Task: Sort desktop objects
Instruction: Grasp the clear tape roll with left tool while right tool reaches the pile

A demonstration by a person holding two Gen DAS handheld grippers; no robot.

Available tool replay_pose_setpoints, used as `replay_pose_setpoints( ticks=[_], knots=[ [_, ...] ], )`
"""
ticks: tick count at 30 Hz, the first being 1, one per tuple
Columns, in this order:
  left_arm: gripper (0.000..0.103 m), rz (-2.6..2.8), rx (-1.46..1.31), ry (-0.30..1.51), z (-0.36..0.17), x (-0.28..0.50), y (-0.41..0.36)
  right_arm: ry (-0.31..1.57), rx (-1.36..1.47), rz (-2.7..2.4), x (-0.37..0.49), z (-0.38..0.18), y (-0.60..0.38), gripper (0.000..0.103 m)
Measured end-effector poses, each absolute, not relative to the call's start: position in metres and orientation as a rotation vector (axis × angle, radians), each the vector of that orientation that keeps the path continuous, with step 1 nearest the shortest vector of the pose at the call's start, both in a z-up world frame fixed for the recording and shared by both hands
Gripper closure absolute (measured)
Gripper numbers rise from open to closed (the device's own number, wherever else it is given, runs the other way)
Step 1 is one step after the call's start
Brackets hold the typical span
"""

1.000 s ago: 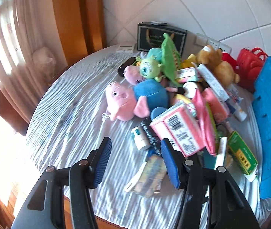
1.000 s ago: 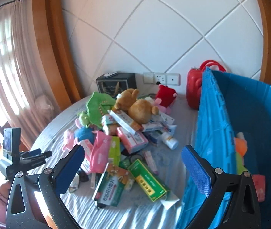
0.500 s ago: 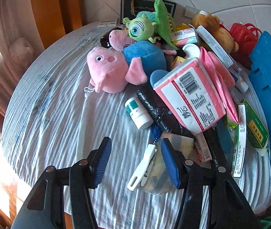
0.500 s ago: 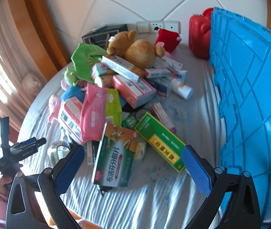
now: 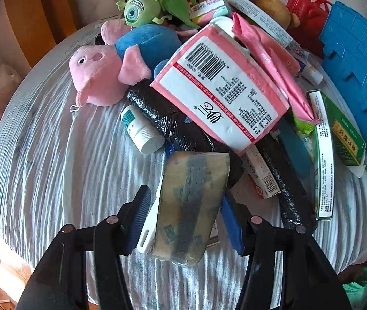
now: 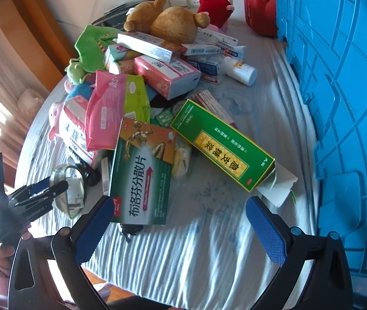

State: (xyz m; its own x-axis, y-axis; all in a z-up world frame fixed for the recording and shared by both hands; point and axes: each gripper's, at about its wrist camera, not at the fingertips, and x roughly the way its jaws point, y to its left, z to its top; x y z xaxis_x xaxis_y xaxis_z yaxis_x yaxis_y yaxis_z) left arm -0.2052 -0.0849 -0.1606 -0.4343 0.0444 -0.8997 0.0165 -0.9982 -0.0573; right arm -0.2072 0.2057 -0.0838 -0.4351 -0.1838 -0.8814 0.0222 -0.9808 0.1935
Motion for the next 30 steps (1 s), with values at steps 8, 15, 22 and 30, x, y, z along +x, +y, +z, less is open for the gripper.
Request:
replay_pose_setpoints(
  ticks=[8,15,22,30],
  knots=[
    [0.059,2.733,-1.577,-0.352,-0.141,-0.201,-0.152,-0.205,1.630,-2.511,-0.206,-0.094,0.196,0.000],
    [0.059,2.906,-1.709,-0.449,-0.147,-0.175,-0.227,-0.136,1.617,-2.460,-0.215,-0.097,0.169,0.000],
    [0.055,2.797,-1.636,-0.381,-0.133,-0.153,-0.172,-0.075,1.600,-2.391,-0.225,-0.104,0.135,0.000],
    [0.047,2.686,-1.709,-0.340,-0.157,-0.173,-0.129,-0.082,1.618,-2.379,-0.225,-0.110,0.143,0.000]
  ],
)
